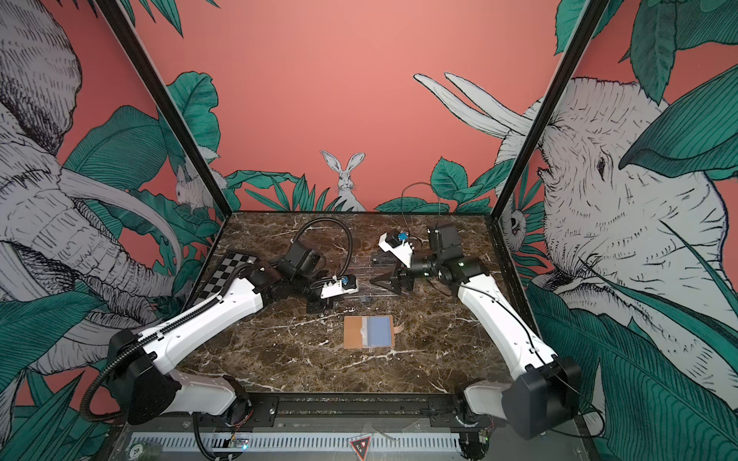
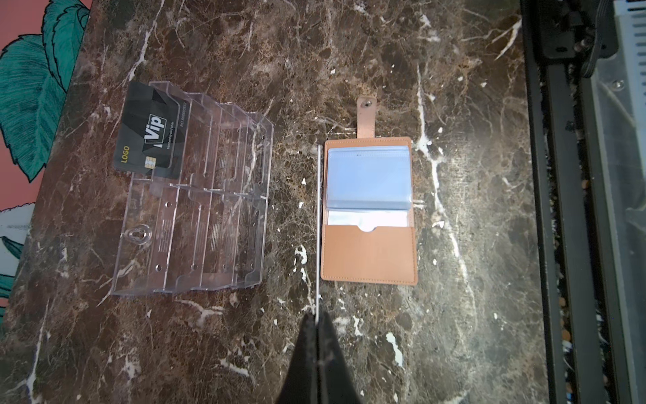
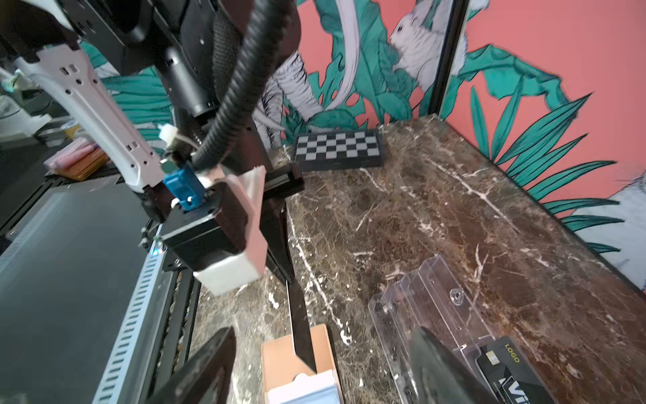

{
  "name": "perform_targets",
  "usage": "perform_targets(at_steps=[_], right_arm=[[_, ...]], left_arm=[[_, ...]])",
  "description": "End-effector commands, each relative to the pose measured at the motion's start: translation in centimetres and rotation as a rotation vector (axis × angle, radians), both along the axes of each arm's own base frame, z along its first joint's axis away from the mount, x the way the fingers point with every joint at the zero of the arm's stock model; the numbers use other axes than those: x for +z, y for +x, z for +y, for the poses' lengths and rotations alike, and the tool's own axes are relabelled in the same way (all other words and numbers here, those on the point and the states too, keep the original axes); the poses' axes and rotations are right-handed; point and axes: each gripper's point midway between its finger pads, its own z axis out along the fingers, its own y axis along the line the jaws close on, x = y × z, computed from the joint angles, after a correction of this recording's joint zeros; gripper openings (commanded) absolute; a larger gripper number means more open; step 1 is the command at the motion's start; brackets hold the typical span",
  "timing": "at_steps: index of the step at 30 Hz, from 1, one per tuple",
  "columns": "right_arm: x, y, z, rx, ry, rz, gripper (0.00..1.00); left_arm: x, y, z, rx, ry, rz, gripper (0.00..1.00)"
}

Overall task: Take the credit cards out of the card holder
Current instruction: Pass the credit card.

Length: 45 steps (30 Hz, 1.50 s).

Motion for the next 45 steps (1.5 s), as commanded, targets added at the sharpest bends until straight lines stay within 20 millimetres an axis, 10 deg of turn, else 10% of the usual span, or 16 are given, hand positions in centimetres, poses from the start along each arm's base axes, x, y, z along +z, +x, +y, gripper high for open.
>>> perform_targets(at_steps=[1,24,45], right_arm=[[-1.8,-2.4,-0.1,0.069,-0.091,0.137,0.75],[-7.0,-3.1,2.6,0.155,-0.264,0.087,0.66],[-9.6,-3.2,2.8,0.151,-0.278,0.081,0.36]], left_arm=[[1.7,-0.5,0.5,-0.025,-0.002,-0.044,0.0],[1.7,-1.6,-1.0,-0.069,-0.011,0.009,0.0],[1.3,-1.5,-1.2,-0.061,-0.002,0.022,0.0]])
